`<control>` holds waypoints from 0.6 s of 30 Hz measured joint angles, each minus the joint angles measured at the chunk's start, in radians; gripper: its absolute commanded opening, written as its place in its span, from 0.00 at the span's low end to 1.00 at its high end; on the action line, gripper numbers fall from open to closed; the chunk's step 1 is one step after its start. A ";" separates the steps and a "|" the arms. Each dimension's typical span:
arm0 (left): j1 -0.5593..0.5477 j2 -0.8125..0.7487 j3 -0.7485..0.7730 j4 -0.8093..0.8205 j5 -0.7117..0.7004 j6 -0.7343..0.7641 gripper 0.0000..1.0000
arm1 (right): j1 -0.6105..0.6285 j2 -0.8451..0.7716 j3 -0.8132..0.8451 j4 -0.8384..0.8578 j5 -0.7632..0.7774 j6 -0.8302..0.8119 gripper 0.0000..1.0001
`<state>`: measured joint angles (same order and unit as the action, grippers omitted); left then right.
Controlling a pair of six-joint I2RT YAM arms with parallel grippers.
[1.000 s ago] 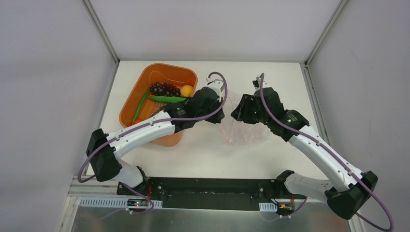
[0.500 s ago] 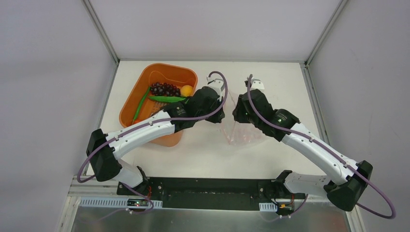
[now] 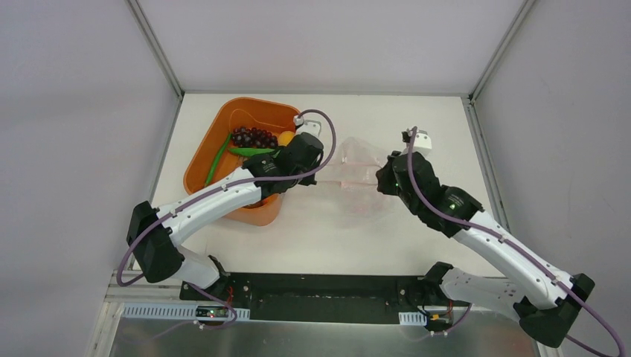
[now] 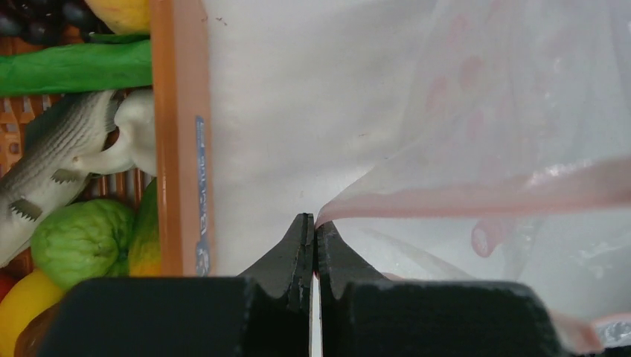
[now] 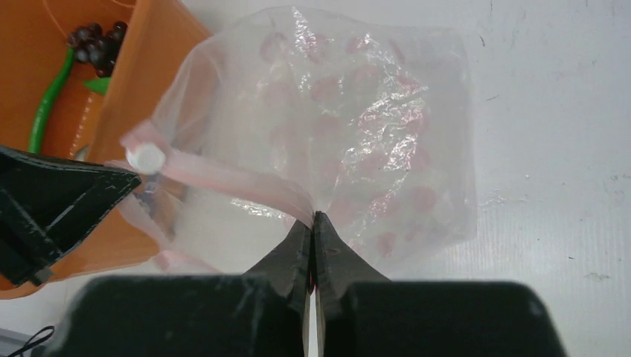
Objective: Place the food in the zip-top bag and seal the zipper
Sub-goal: Adjust the zipper food storage bag at the center of the board.
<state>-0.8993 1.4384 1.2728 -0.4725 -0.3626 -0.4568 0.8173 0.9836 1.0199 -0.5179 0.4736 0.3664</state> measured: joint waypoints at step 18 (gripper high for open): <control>0.018 -0.019 -0.010 0.042 0.191 0.007 0.71 | 0.005 0.051 -0.020 0.074 0.005 0.026 0.00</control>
<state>-0.8818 1.4189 1.2629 -0.4309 -0.1719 -0.4496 0.8223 1.0344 0.9997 -0.4438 0.4782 0.3923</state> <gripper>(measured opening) 0.614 0.009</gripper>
